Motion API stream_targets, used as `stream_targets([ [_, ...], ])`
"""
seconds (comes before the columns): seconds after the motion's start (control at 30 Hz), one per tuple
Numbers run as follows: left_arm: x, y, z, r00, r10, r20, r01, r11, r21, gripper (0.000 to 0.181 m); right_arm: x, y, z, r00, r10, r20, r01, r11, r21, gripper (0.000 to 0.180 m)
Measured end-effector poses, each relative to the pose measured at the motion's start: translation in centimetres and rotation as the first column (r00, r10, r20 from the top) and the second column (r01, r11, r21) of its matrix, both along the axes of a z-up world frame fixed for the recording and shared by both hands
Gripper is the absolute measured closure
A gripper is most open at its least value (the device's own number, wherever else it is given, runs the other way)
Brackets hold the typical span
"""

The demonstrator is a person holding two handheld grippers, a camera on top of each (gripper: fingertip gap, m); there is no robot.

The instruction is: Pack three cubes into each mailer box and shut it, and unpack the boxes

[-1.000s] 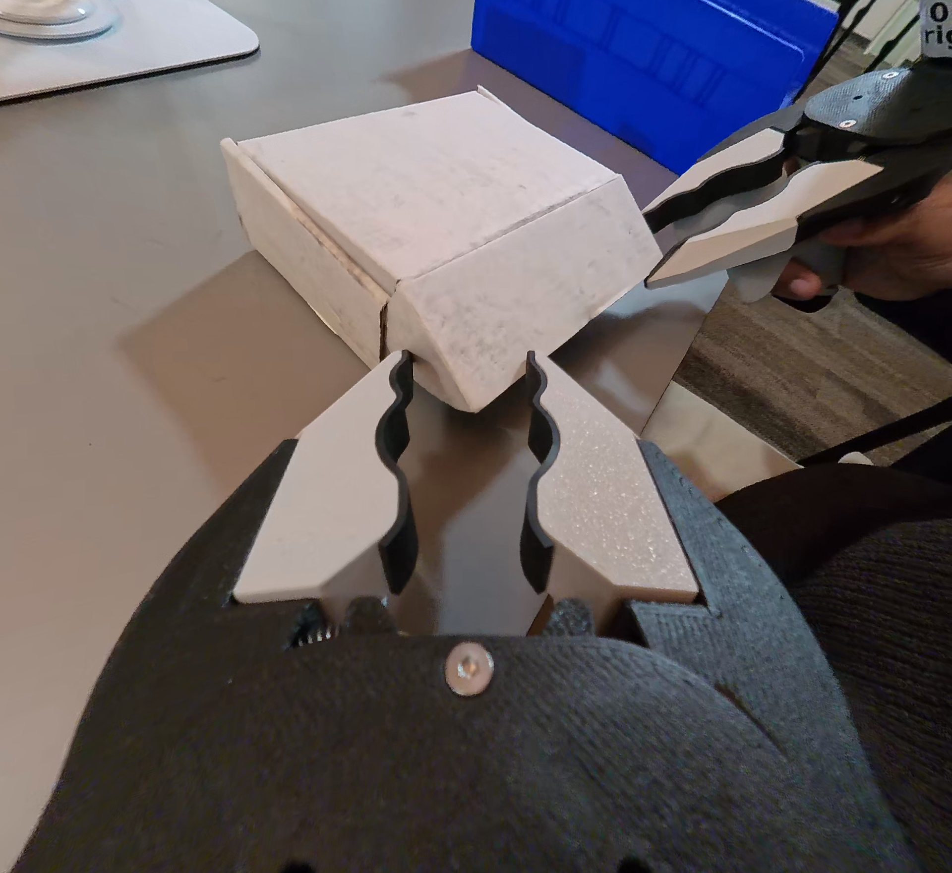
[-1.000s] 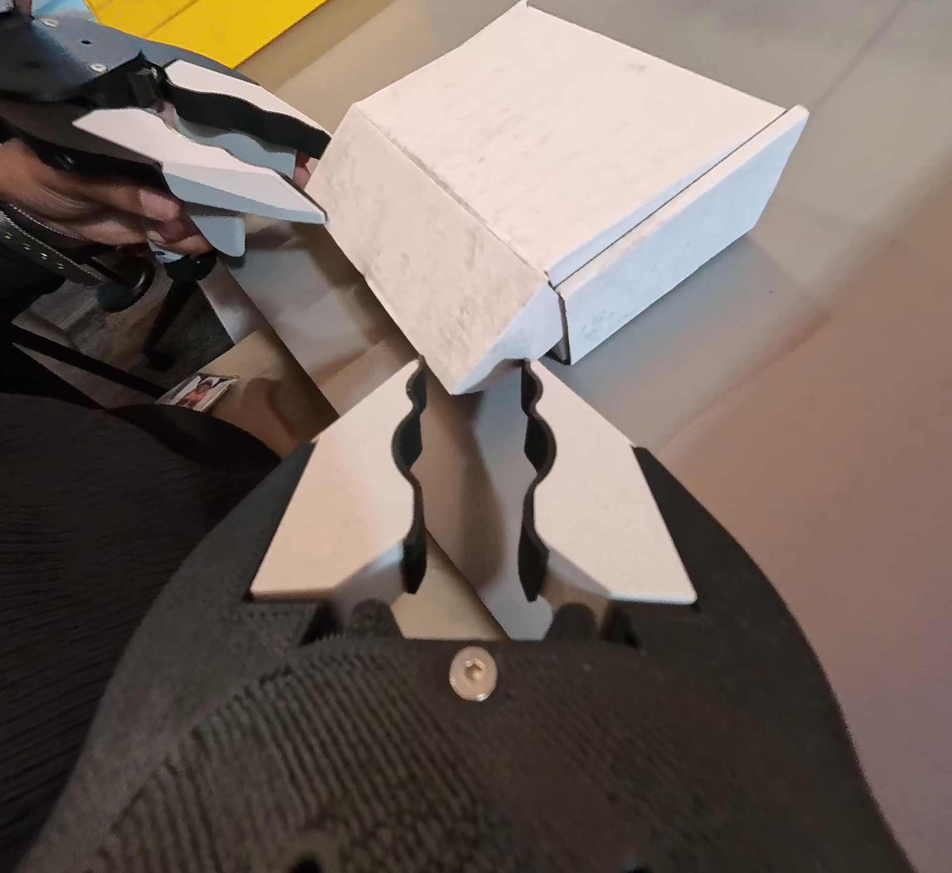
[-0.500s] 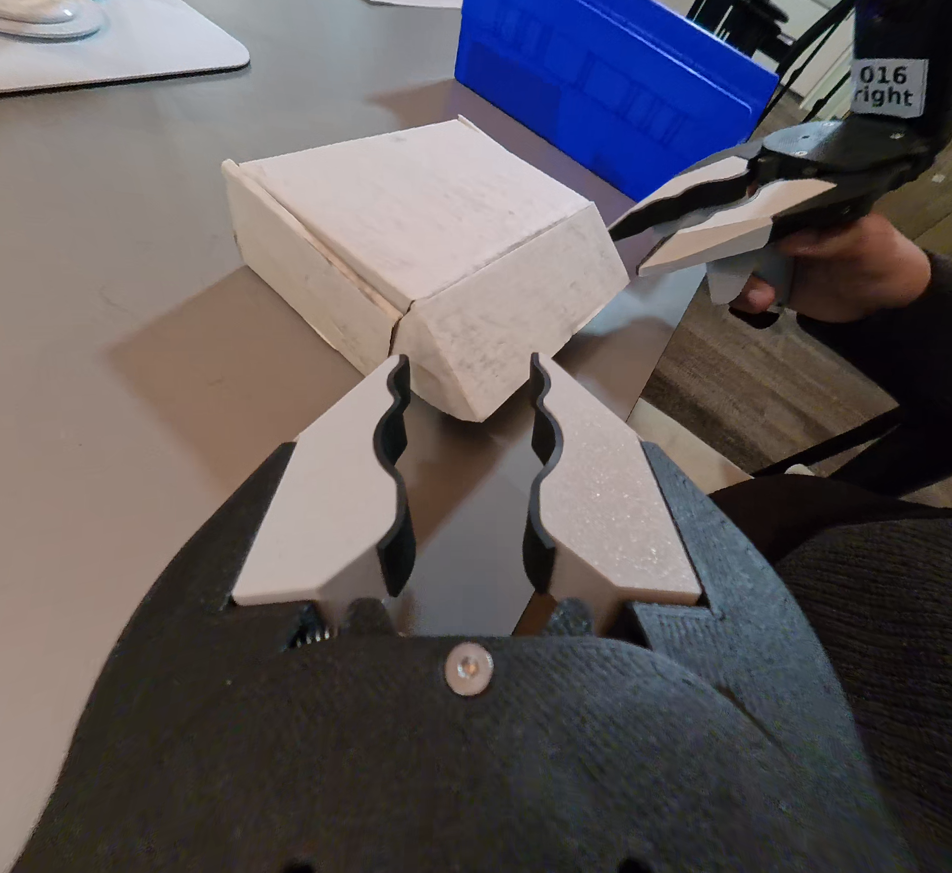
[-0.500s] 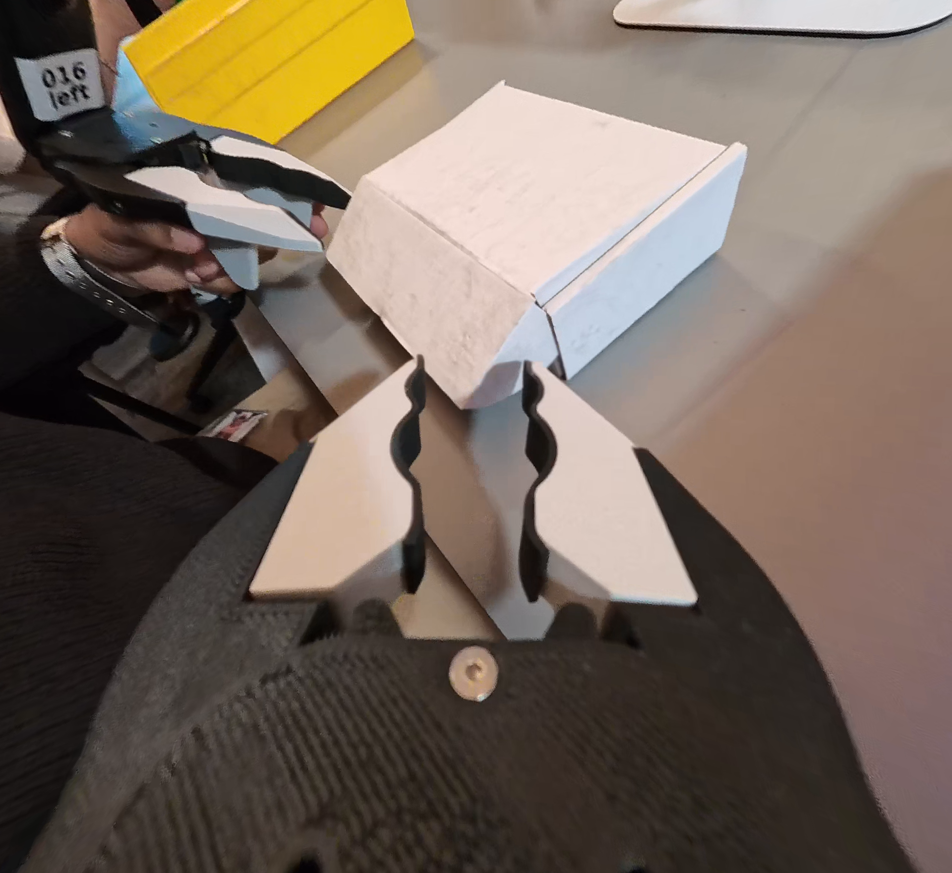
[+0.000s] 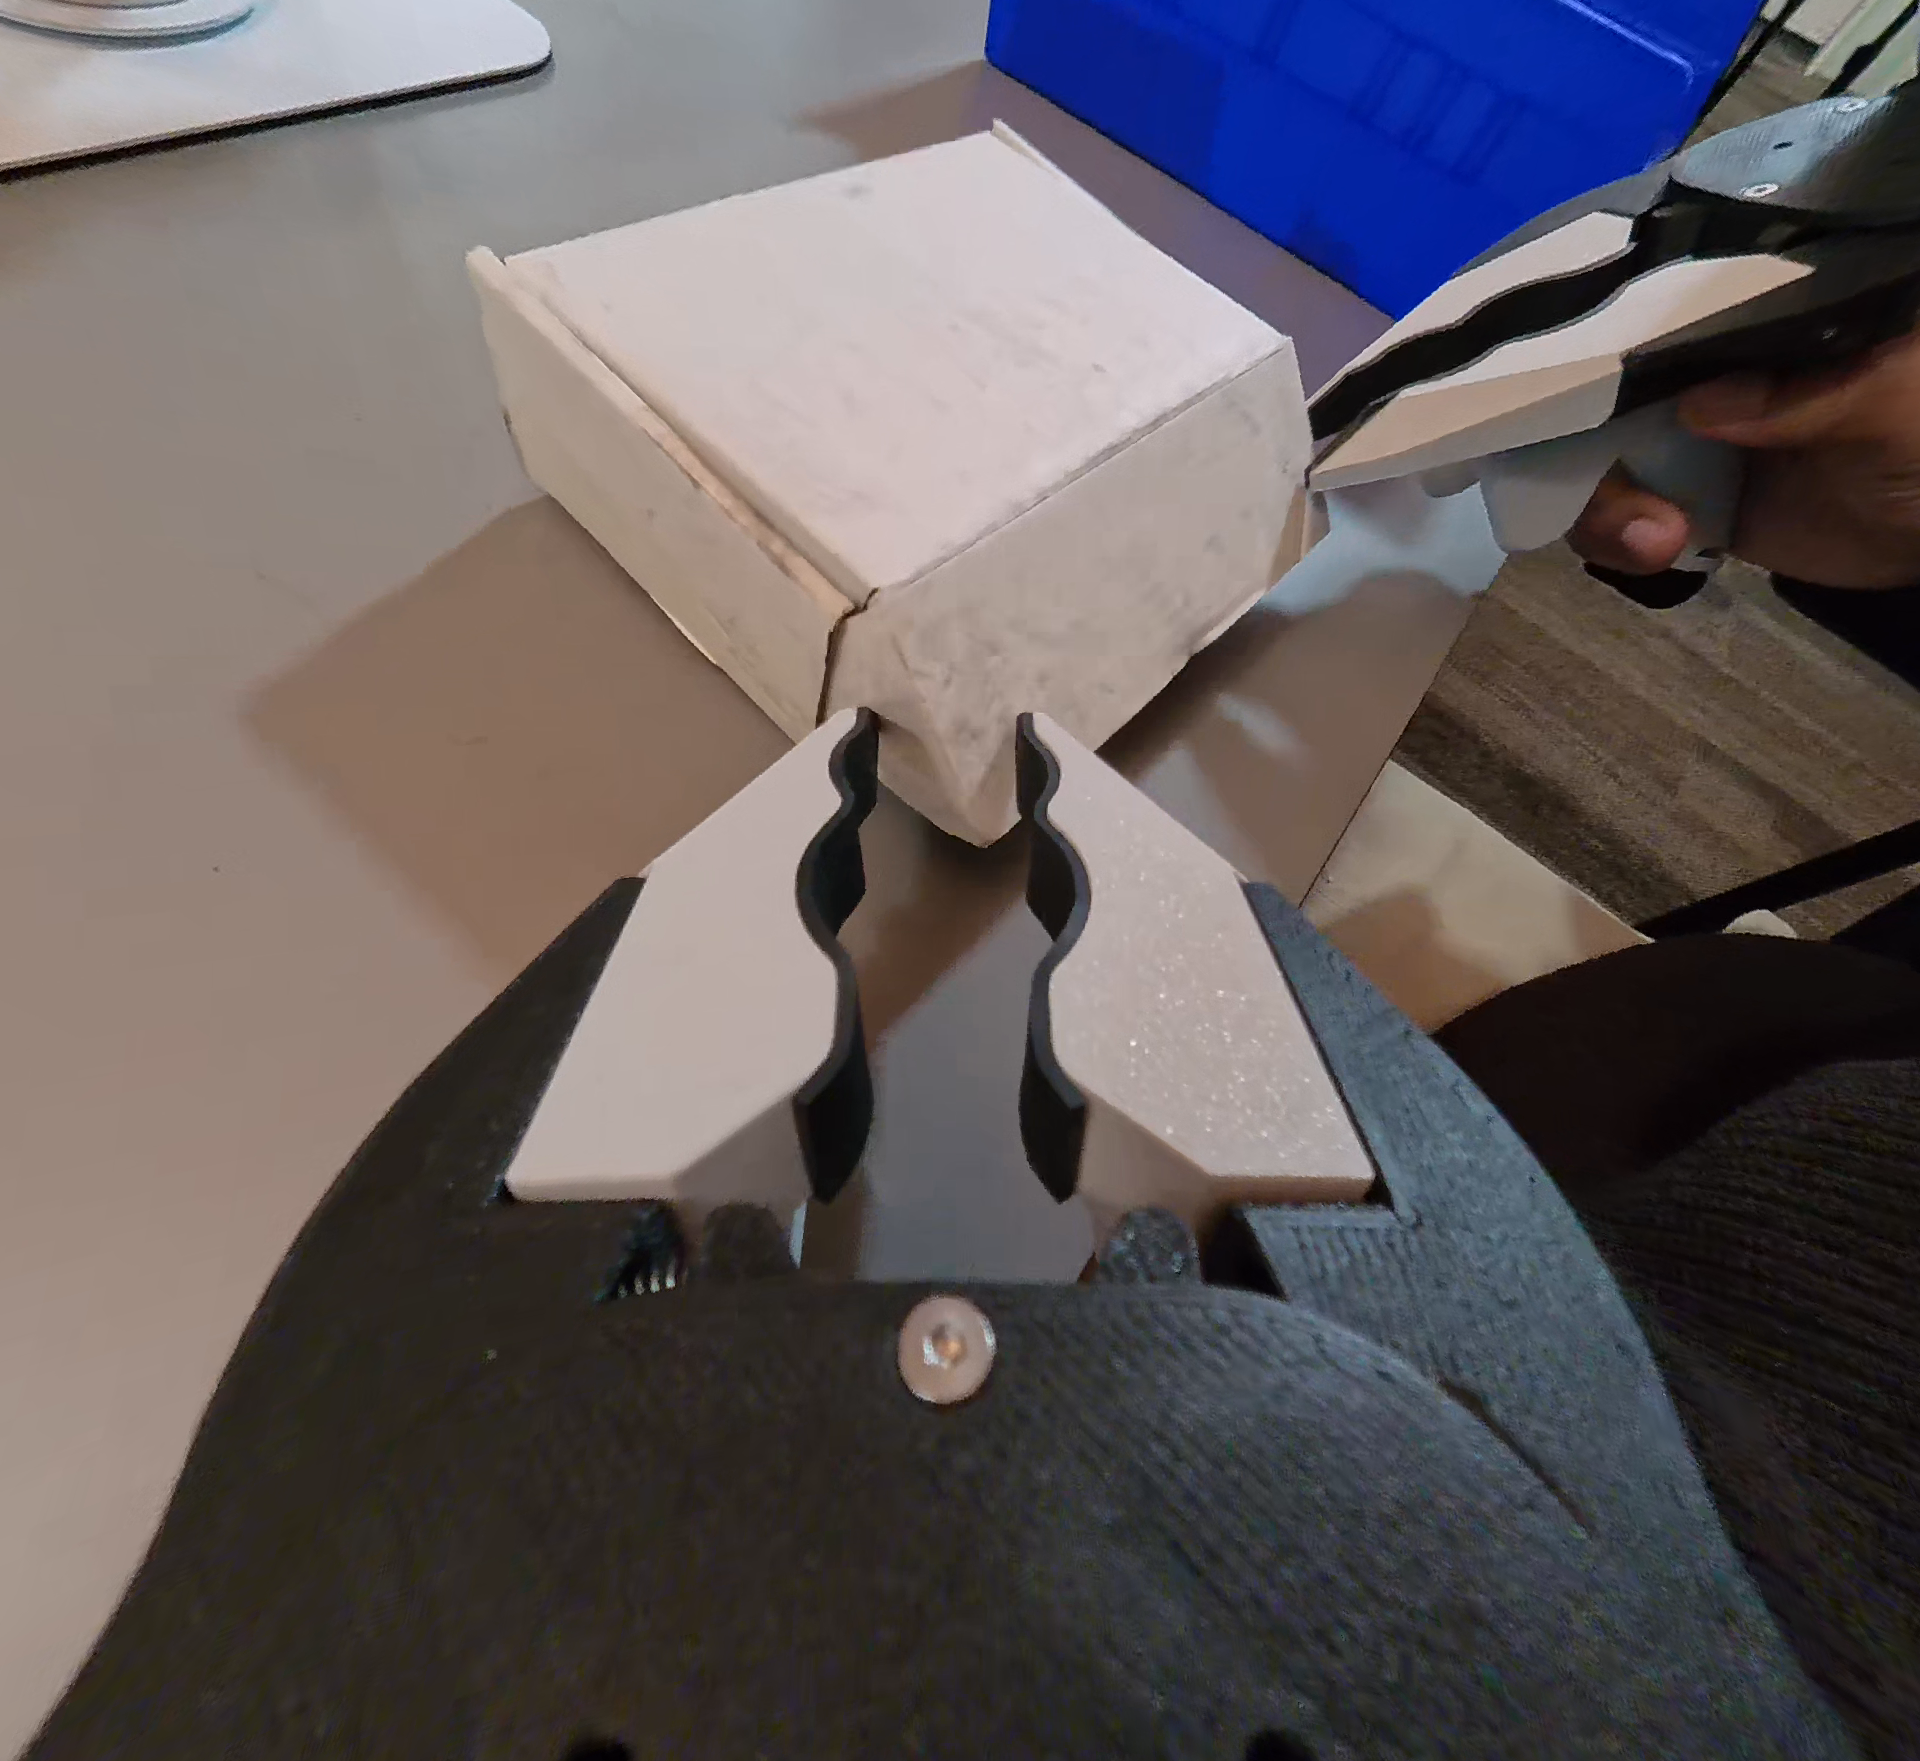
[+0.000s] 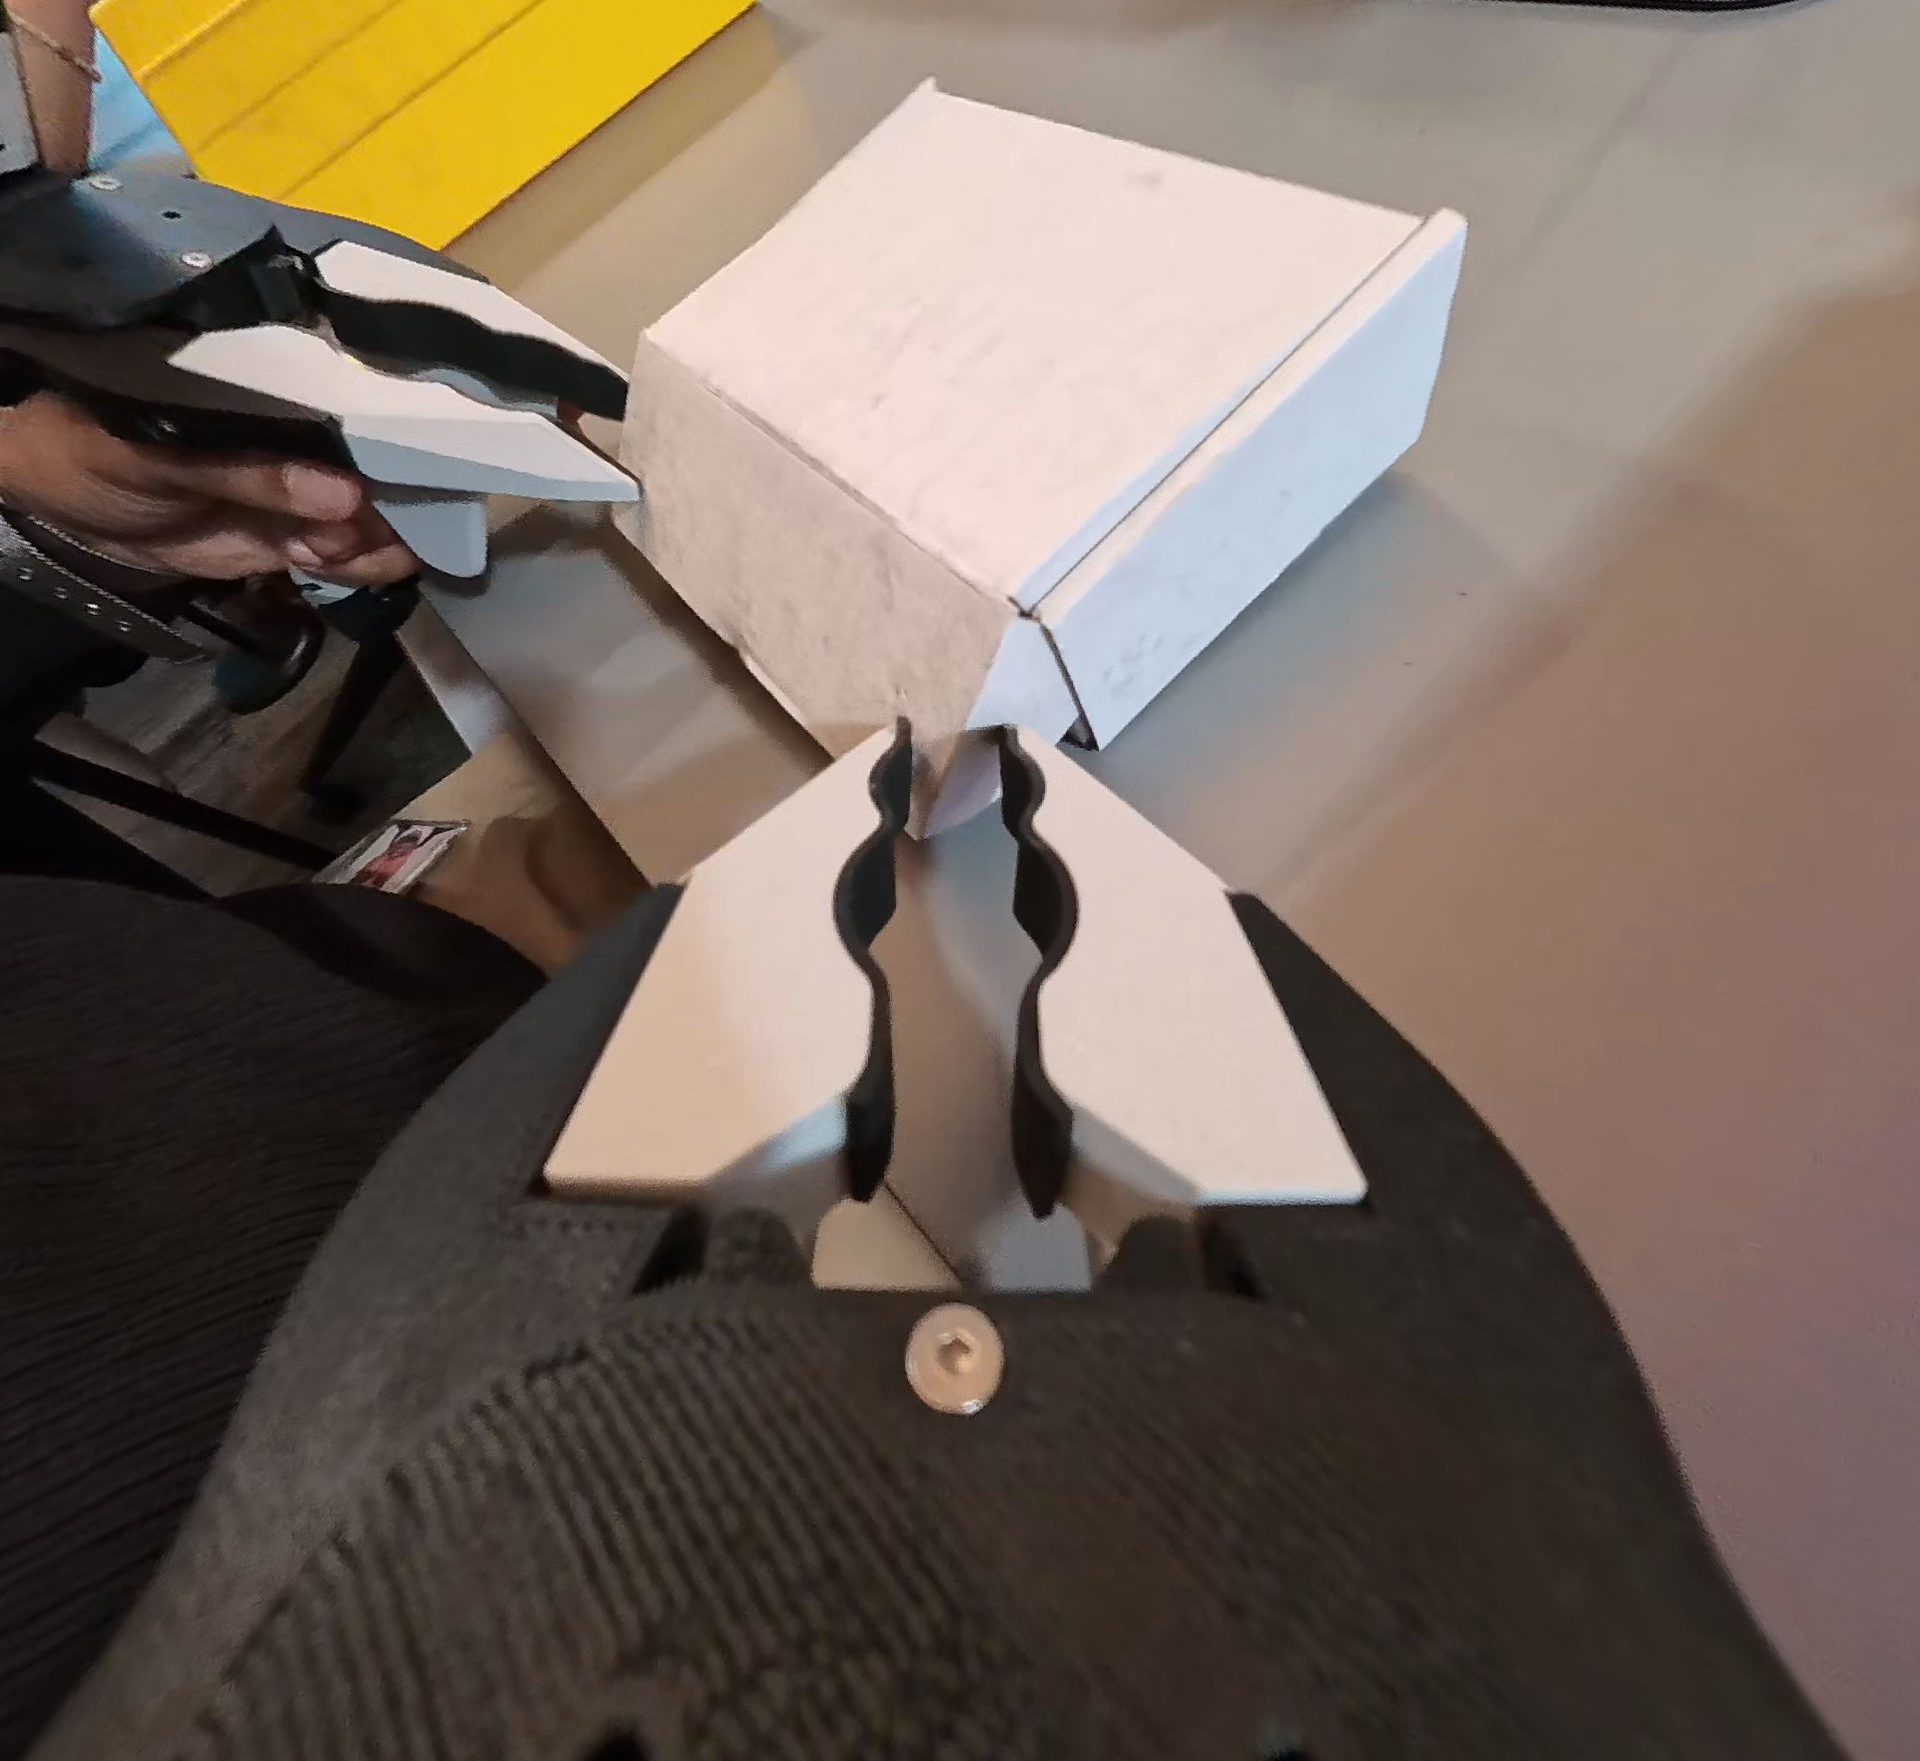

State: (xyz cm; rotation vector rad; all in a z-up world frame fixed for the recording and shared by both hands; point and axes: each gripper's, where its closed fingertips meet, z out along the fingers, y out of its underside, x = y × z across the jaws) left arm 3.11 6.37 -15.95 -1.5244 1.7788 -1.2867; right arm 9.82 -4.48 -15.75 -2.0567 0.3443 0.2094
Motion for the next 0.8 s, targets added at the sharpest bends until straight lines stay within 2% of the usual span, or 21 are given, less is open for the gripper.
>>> stream_targets([
  [0.17,0.0,-0.1,0.0,1.0,-0.002,-0.002,0.002,1.0,0.004,0.156,-0.1,0.1,0.0,1.0,0.006,0.018,-0.006,1.0,-0.003,0.157],
  [0.3,-0.1,-0.3,0.2,1.0,-0.019,0.001,0.019,1.0,-0.008,0.142,0.0,-0.1,0.2,1.0,0.006,0.026,-0.006,1.0,0.001,0.14],
  [0.5,0.5,0.4,1.3,0.999,-0.004,0.046,0.007,0.999,-0.049,0.12,0.9,-0.1,0.4,0.999,0.011,0.051,-0.012,1.0,0.018,0.128],
  [0.6,0.5,0.0,0.5,0.996,-0.082,-0.035,0.079,0.993,-0.089,0.119,1.0,0.1,0.1,0.997,0.046,0.057,-0.047,0.999,0.008,0.125],
  [0.7,0.5,0.2,-0.9,0.986,-0.114,-0.125,0.11,0.993,-0.039,0.11,1.1,0.2,0.1,0.996,0.073,0.054,-0.074,0.997,0.012,0.123],
  [0.8,1.4,0.7,-0.9,0.987,-0.116,-0.107,0.122,0.991,0.052,0.108,1.0,0.4,-0.2,0.993,0.109,0.054,-0.109,0.994,0.0,0.122],
])
